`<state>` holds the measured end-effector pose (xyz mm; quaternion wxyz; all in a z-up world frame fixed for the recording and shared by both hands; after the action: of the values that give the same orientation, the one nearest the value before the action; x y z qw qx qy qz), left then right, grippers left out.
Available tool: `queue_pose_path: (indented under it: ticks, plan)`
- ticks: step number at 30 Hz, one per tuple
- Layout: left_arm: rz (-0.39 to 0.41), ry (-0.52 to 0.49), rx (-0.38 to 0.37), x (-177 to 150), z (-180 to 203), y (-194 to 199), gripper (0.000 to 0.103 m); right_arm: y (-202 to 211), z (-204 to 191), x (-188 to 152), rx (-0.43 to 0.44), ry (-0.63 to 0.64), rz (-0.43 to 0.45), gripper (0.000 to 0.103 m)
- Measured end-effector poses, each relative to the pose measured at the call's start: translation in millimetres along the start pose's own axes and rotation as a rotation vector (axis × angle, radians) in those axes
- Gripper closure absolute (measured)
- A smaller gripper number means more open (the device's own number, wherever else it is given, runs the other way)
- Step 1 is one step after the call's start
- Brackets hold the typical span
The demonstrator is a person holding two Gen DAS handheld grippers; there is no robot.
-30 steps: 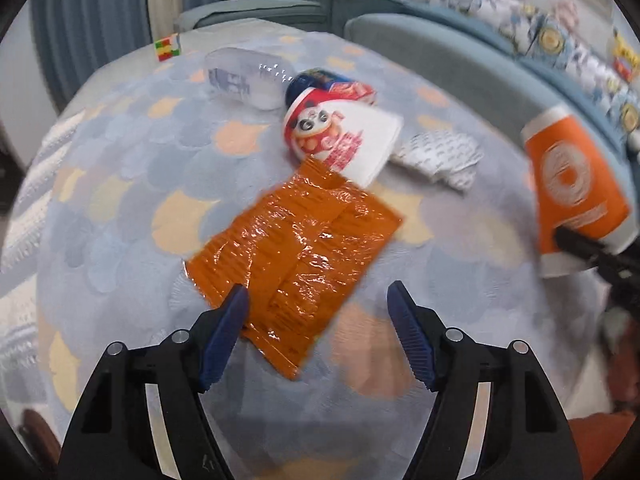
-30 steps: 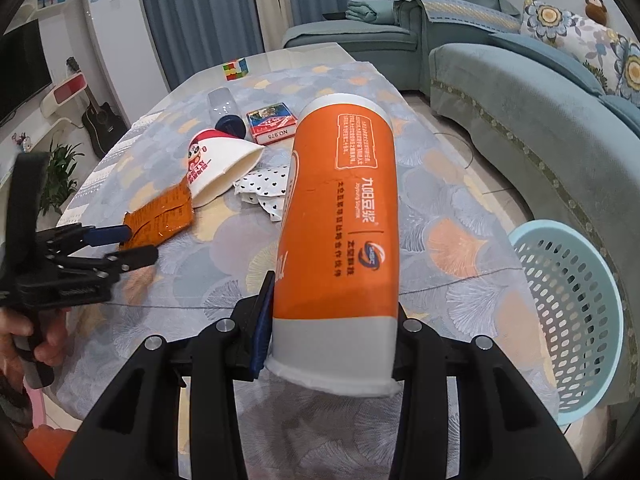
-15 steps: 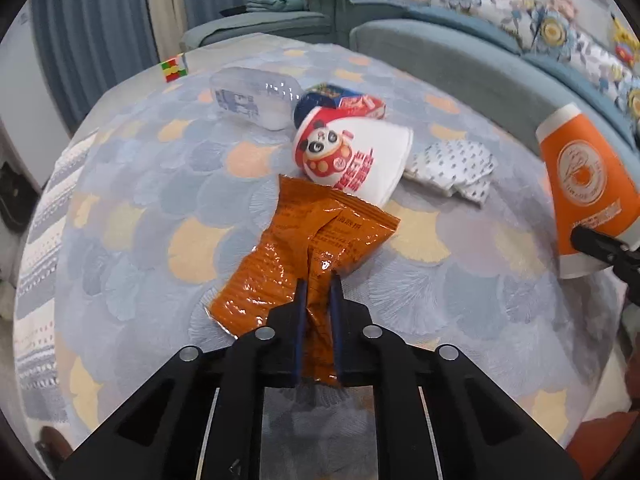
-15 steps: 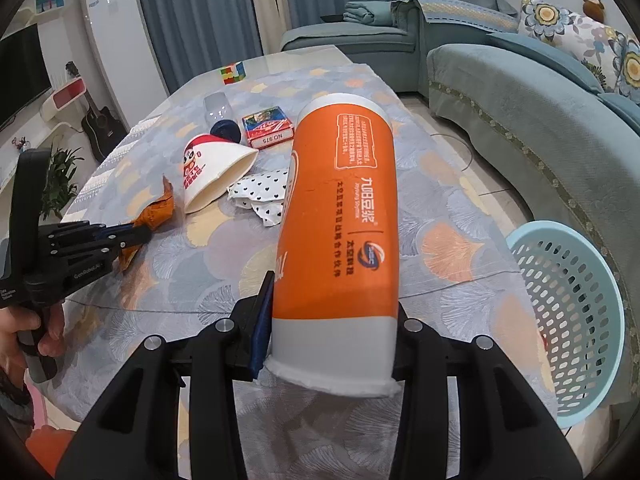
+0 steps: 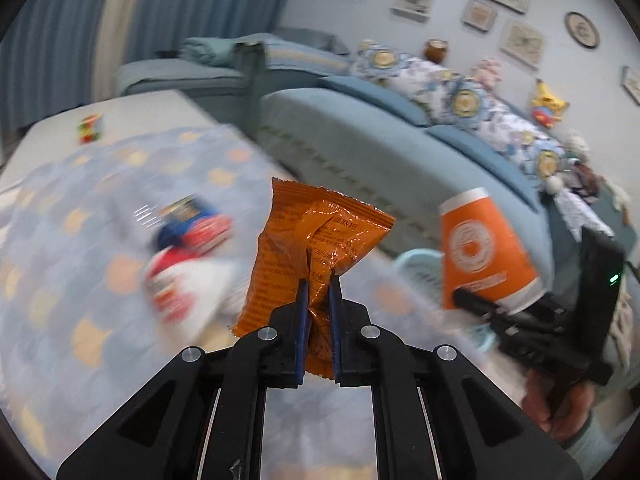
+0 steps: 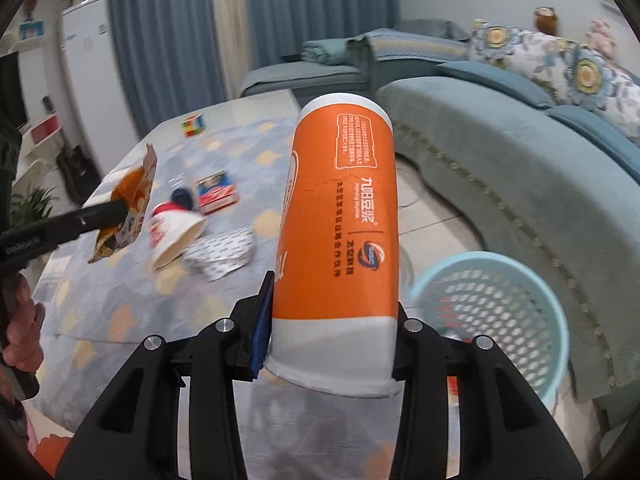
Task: Collect trash
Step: 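Carry the orange cup and orange wrapper over the wastebasket and release both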
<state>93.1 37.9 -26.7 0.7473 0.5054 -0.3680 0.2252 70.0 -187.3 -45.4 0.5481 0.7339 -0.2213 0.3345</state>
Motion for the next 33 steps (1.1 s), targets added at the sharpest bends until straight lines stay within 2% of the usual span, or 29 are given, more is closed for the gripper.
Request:
queue_pose_path:
  ticks: [6,10,17,24,25,26,29,33]
  plan:
    - [-0.010,-0.075,-0.112,31.8,70.0,-39.9,0.096,12.7,63.8,9.5,-0.145,-0.084,0.006,0.065]
    - [-0.062,-0.109,-0.161,37.7,112.9,-80.9,0.096,10.5,104.9,2.4,-0.214,-0.146,-0.021,0.064]
    - [-0.221,-0.143,-0.215,18.8,153.4,-144.5,0.096,-8.2,171.6,-31.6,-0.262,-0.308,-0.109,0.064]
    - [-0.319,-0.145,-0.241,-0.4,174.5,-191.7,0.094,-35.6,201.5,-64.6,-0.263,-0.421,-0.206,0.062]
    - [-0.326,-0.150,-0.247,-2.8,177.5,-196.1,0.088,-37.1,205.5,-67.4,-0.271,-0.434,-0.211,0.060]
    - [-0.325,-0.152,-0.255,-4.1,177.8,-197.3,0.078,-36.5,206.9,-71.8,-0.273,-0.444,-0.214,0.056]
    - [-0.303,-0.154,-0.276,-6.0,180.5,-196.1,0.062,-37.6,219.0,-76.9,-0.266,-0.487,-0.213,0.054]
    - [-0.279,-0.130,-0.289,-3.4,175.5,-190.3,0.049,-34.1,226.8,-83.3,-0.258,-0.535,-0.199,0.054]
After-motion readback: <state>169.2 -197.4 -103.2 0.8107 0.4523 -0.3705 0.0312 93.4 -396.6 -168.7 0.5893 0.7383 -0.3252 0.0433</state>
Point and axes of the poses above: each gripper's, at about its wrist camera, not at the fingertips, and y roughly against the way its jaws point, z to its right, x to its top, the point moved 2 cm from there along -y, roughly the way its jaws point, and after that the axes turned 5 degrees about -y, right-handed, at the moved point
